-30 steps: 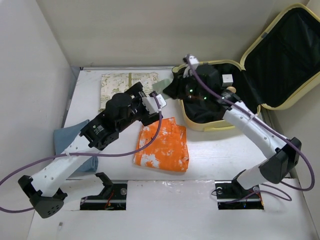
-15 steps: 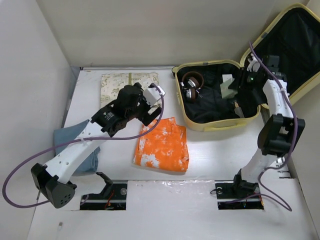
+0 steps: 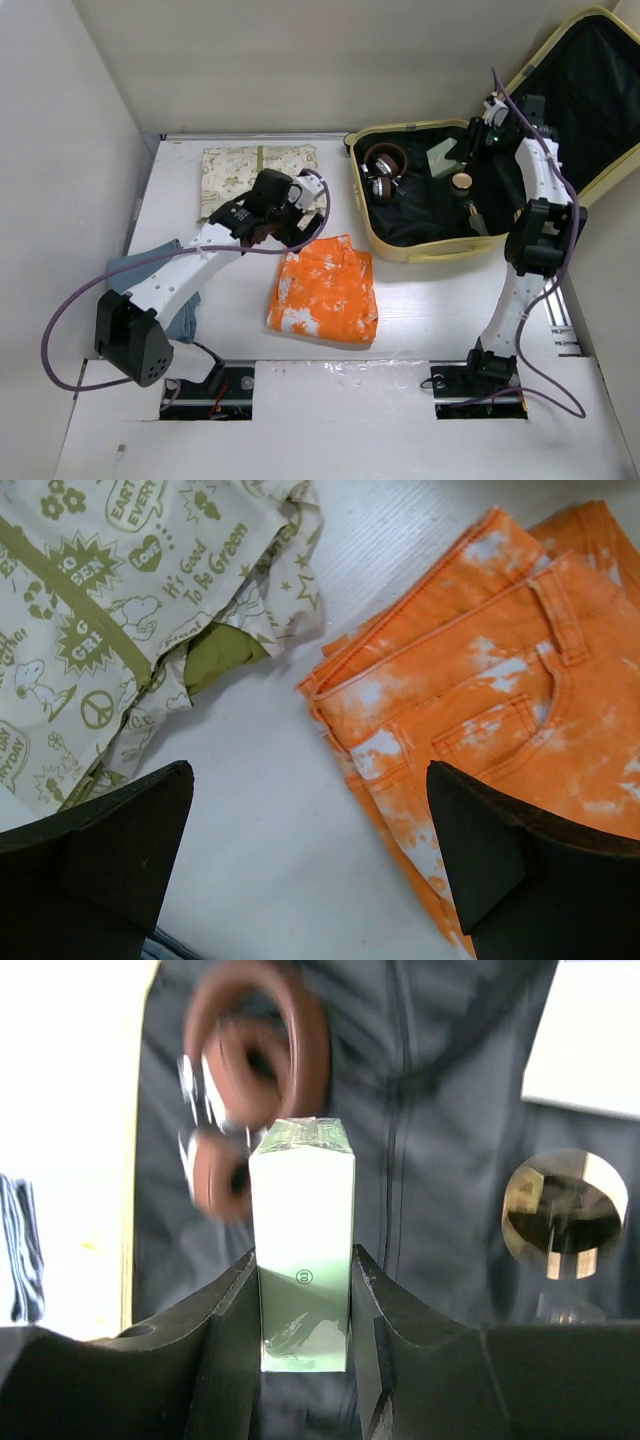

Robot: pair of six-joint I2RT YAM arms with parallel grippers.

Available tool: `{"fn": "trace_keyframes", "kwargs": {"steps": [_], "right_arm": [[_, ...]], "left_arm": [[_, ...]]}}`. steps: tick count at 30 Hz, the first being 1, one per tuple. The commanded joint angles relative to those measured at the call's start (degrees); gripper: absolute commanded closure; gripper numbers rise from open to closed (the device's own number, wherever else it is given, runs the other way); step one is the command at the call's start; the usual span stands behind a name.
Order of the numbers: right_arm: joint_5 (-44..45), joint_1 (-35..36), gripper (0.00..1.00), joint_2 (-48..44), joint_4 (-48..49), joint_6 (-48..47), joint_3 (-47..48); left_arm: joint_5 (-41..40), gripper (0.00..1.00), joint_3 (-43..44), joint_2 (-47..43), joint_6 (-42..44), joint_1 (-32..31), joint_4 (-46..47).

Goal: Pack the luggage

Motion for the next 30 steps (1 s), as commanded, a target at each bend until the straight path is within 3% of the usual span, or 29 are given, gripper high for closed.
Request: {"fn": "trace_keyframes", "kwargs": {"steps": [1,9,14,15,18,19,22,25,26,30], "right_arm": [[-3.5,0.8,1.00,8.1,4.4,5.5,7.0],[-5.9,4.7,1.00,22.3,26.3,23.0,15.7],[-3.9,5.2,0.97,27.5,27.5,24.6,19.1],[-3.9,5.2,0.86,27.5,26.9,24.6,19.1],[-3.3,5.2,0.67,28.3,25.8,24.6,18.1],[-2.1,5.2,0.52,28.3,25.8,24.6,17.4],[2.3,5.2,0.37,25.6,23.0,21.4,16.3],[5.9,5.2,0.30,23.8,19.8,18.1,17.9],[7.9,5.2,0.20,23.8,17.6,17.2,18.6],[16.1,5.9,0.08,19.9,13.2,12.5,19.8]], "left_arm": [[1.4,0.00,3.6,1.9,-2.2,3.7,1.2],[4.5,0.00,6.6,8.8,-5.4,6.3,-1.1],[3.9,0.00,8.0,11.0,-4.8,6.3,-1.1],[3.4,0.00,8.7,11.5,-4.3,6.3,-1.1],[2.9,0.00,9.4,12.2,-4.2,6.3,-1.6],[2.9,0.00,10.3,12.2,-4.2,6.3,-1.6],[2.9,0.00,11.5,12.7,-3.7,6.3,-2.2],[2.9,0.00,12.1,13.3,-3.2,6.3,-2.2],[2.9,0.00,12.7,13.3,-3.2,6.3,-2.2],[2.9,0.00,13.2,13.3,-3.2,6.3,-2.2]]}}
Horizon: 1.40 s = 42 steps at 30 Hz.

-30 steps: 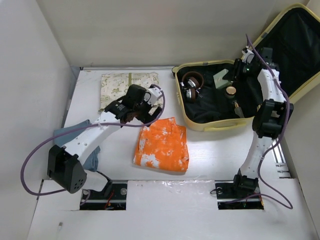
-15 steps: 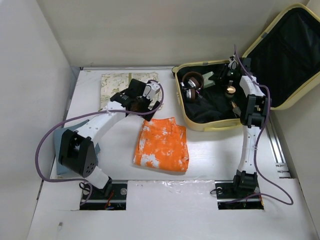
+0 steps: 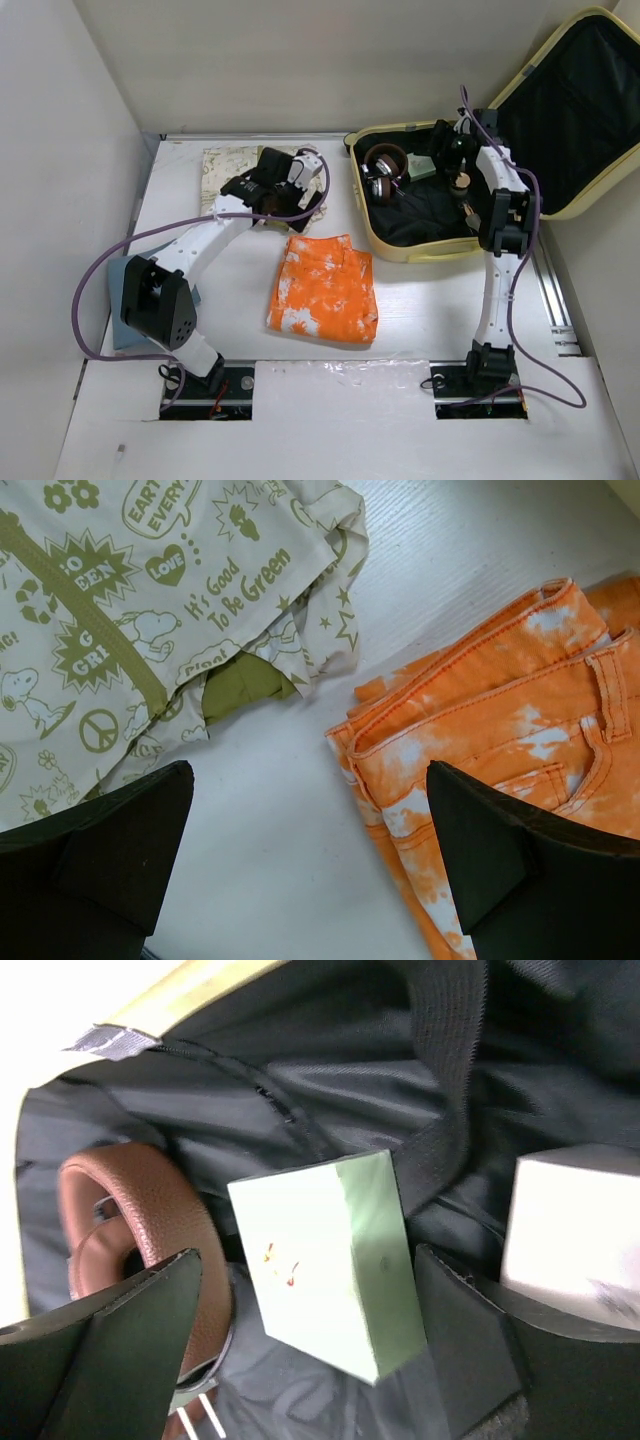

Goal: Pack the luggage

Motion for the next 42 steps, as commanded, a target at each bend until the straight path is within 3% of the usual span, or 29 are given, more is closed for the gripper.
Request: {"fn": "trace_keyframes", "kwargs": {"steps": [1,10,17,19,21,23,25,28,31,36,42], "right_arm": [[11.4,0.9,0.08,-7.6,-4.7,-7.7,3.1],[22.9,5.2,0.02,-21.3,-10.2,-13.6,-0.7],[41.8,19.8,0.01,-45.4,-12.8,-18.5,-23.1],[40.2,22.8,0.01,-53.2,-12.8,-16.6,-34.1],[29.1,25.8,0.01,-58.1,-11.5,-13.7,-42.0],[21.9,28.2,0.01,-64.8,-8.1,-4.8,-54.2],[20.5,35.7,0.01,-70.5,-2.8,4.6,-62.7],[31.2,47.0,0.01,-72.5,-3.7,11.6,-66.5],[34.8,52.5,0.01,-73.0,-3.4,19.4,-71.3],[36.4,55.7,0.01,-67.8,0.7,25.6,-76.4],[47.7,58.3,0.01,-62.3,-3.4,27.2,-75.8]], "left_arm": [[-0.4,0.00,3.2,-0.2,0.9,-0.1,-0.7],[-2.4,0.00,2.8,-0.8,0.9,-0.1,-1.2],[5.4,0.00,-3.5,-4.1,-3.4,6.4,-1.1],[6.0,0.00,-4.8,-4.1,-3.5,6.9,-1.8],[6.0,0.00,-6.9,-5.2,-3.5,6.9,-2.4],[5.5,0.00,-9.1,-6.5,-3.5,6.9,-0.9],[5.5,0.00,-12.1,-9.0,-3.5,6.9,0.6],[4.8,0.00,-14.3,-11.1,-3.5,7.5,1.4],[4.0,0.00,-15.7,-12.4,-2.9,7.5,1.4],[3.0,0.00,-16.2,-15.9,-2.9,8.3,1.4],[4.5,0.00,-16.2,-19.0,-2.9,8.3,1.4]]}}
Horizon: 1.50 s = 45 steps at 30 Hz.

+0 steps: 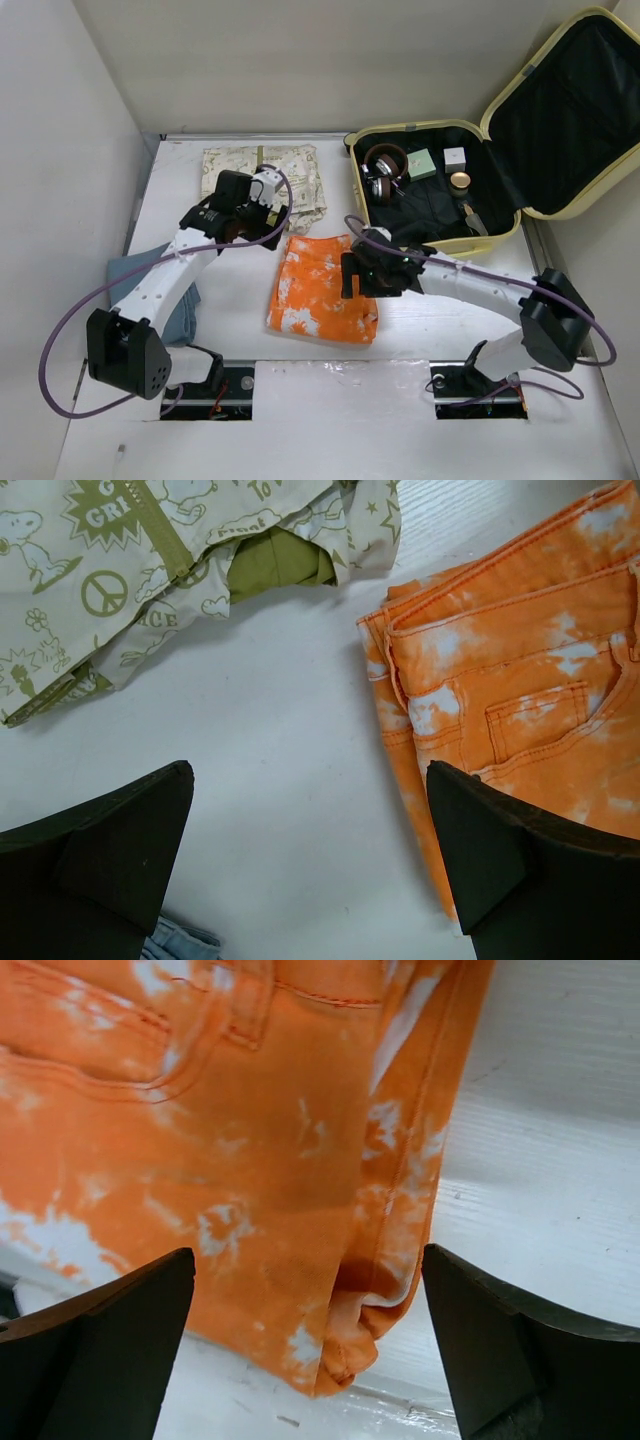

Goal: Pack the luggage

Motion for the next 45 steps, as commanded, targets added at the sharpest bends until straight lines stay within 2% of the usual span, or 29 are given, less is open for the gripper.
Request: {"fn": "trace_keyframes", "kwargs": {"steps": [1,6,12,16,18,20,21,22,30,35,36,39,41,45], "right_arm": [[7.6,1.2,0.01,3.5,2.0,2.8,0.7],[3.8,1.2,0.00,9.8,6.8,2.7,-1.3],[4.8,2.5,0.00,16.8,7.5,3.1,-1.3],[-0.1,3.6,0.03,21.7,12.2,1.4,-2.7],[-4.5,3.6,0.27,21.7,19.5,2.7,-6.8],[-6.7,3.6,0.58,21.7,23.9,3.9,-9.1],[-7.3,3.6,0.87,21.2,26.5,3.9,-9.7],[-7.3,3.6,0.99,21.2,27.2,3.0,-9.7],[-9.4,3.6,1.00,16.4,26.2,-9.5,1.1],[-4.7,3.6,1.00,14.4,12.2,-20.7,16.0],[-4.1,3.6,1.00,15.2,10.2,-22.6,21.4],[-3.4,2.0,1.00,16.8,3.7,-29.0,30.0],[-4.7,0.0,1.00,17.3,0.1,-31.8,33.6],[-4.7,-8.5,1.00,18.5,-7.6,-39.0,44.4]], "left_arm": [[0.8,0.00,-0.3,-2.7,-0.2,0.3,0.9],[0.8,0.00,-0.3,-3.2,-0.2,0.3,0.3],[1.3,0.00,-0.3,-3.8,-0.2,0.3,0.3],[1.3,0.00,-0.3,-5.0,-0.2,0.3,0.3],[1.3,0.00,-0.3,-5.5,0.3,0.3,0.3],[1.3,0.00,-0.3,-6.0,0.3,0.3,0.3],[1.3,0.00,-0.3,-6.0,0.3,0.3,0.3],[1.3,0.00,-0.3,-6.6,0.3,0.3,0.3],[0.7,0.00,-0.9,-7.1,0.8,0.3,0.9],[-1.1,0.00,-0.9,-7.2,0.8,0.3,1.5],[-1.9,0.00,-0.9,-7.2,0.8,0.3,1.5],[-4.3,0.00,-0.4,-7.2,0.8,0.3,2.0],[-6.4,0.00,0.2,-7.2,0.8,0.3,2.0],[-9.4,0.00,0.2,-7.2,1.4,0.3,1.5]]}}
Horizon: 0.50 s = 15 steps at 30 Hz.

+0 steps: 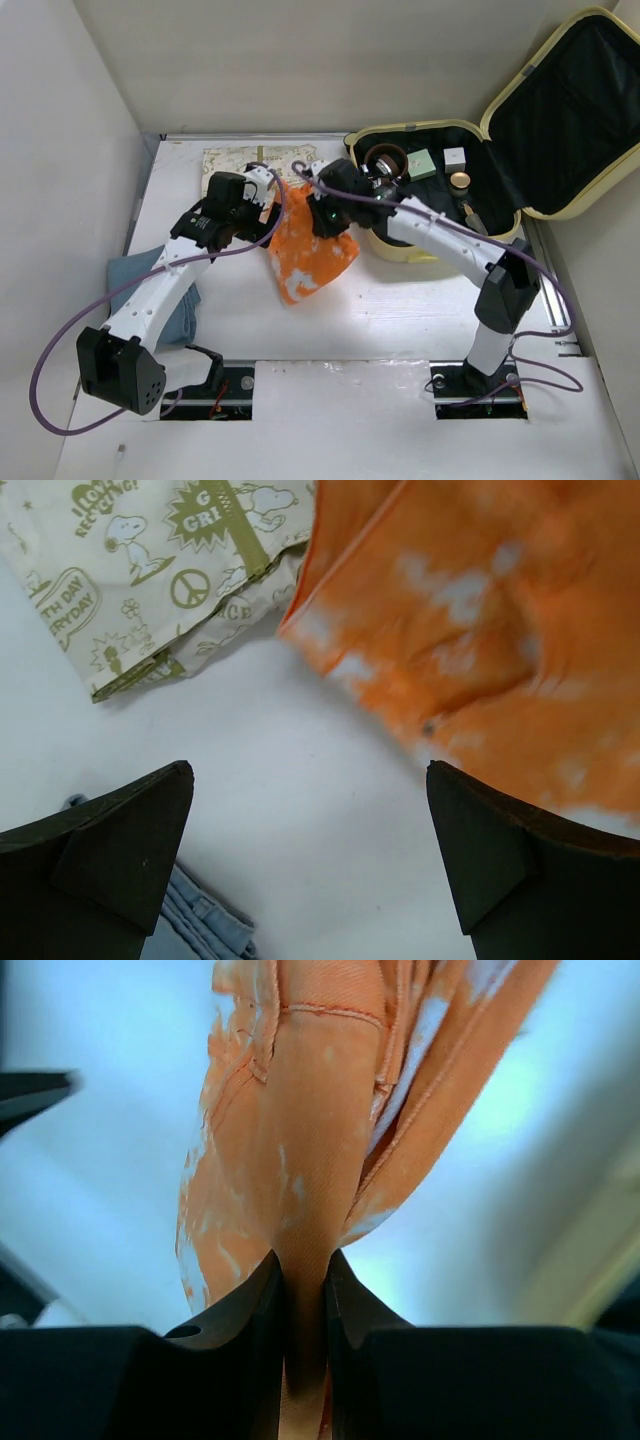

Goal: Pack the luggage

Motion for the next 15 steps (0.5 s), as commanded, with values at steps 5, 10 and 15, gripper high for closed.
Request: {"fn": "trace_keyframes", "kwargs": {"steps": [5,10,15], "right_arm": [[-1.6,-18.9,1.00,-0.5,-9.0,-16.7,16.5],[-9.8,-32.3,1.00,-1.0,-9.7,-20.5,17.4],[-18.2,-45.7,1.00,-1.5,-4.2,-21.7,8.8]], "left_arm": [[-4.5,0.00,1.0,-0.9,1.2,0.3,0.9],[-6.5,0.00,1.0,0.3,1.2,0.3,0.9],[-7.7,0.00,1.5,3.0,1.2,0.3,0.9]]}}
